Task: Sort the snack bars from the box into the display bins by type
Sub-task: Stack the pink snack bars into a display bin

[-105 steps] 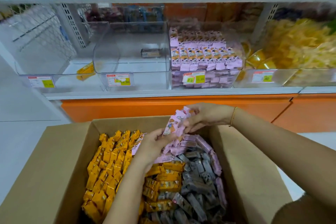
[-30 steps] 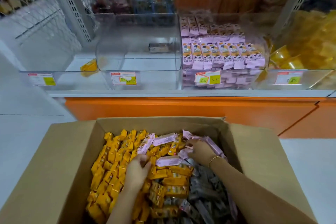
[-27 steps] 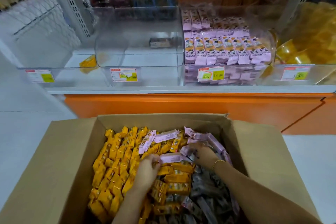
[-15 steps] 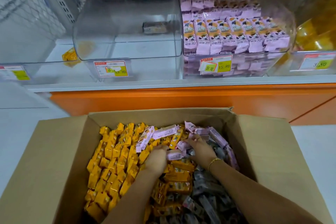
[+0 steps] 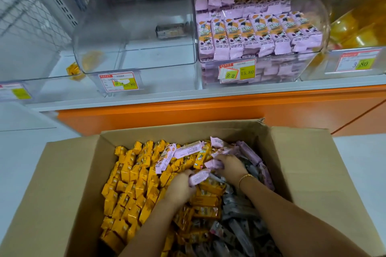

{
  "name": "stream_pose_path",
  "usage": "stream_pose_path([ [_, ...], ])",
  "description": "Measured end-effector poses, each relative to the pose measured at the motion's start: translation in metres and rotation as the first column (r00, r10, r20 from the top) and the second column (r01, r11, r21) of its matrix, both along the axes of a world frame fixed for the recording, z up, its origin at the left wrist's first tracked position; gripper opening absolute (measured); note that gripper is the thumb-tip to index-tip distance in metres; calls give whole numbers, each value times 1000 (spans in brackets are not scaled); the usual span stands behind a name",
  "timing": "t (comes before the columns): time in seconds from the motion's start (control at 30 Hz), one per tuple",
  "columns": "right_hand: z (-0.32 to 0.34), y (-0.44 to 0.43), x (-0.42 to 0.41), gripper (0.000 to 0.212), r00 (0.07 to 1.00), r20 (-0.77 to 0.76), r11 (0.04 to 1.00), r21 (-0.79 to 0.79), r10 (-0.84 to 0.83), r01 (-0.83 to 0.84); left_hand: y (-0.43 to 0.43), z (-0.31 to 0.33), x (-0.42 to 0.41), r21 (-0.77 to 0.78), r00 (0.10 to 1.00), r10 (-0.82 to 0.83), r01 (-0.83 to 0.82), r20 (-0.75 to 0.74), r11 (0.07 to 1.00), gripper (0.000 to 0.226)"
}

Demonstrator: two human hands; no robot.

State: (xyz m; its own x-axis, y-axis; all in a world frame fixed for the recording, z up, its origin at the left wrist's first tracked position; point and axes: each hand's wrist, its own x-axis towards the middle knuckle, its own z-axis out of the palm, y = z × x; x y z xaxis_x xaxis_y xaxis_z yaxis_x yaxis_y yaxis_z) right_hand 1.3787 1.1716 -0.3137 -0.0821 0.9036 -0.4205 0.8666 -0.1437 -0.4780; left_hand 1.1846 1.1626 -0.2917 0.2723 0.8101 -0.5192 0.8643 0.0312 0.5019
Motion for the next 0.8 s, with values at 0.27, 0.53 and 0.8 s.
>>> stream_pose_path([
  [0.27,102,24,3,20,695,-673,939,-345,-253,7,-18,61,-20,-608,433,741,-425,514,670,31],
  [0.53,180,15,-5,27,675,-736,960,-221,-49,-171,-29,141,-17,-641,148,678,-234,720,731,44],
  [0.8,236,2,-7,25,597,-792,990,-143,-127,22,-36,186,-11,-542,144,581,-238,801,806,40],
])
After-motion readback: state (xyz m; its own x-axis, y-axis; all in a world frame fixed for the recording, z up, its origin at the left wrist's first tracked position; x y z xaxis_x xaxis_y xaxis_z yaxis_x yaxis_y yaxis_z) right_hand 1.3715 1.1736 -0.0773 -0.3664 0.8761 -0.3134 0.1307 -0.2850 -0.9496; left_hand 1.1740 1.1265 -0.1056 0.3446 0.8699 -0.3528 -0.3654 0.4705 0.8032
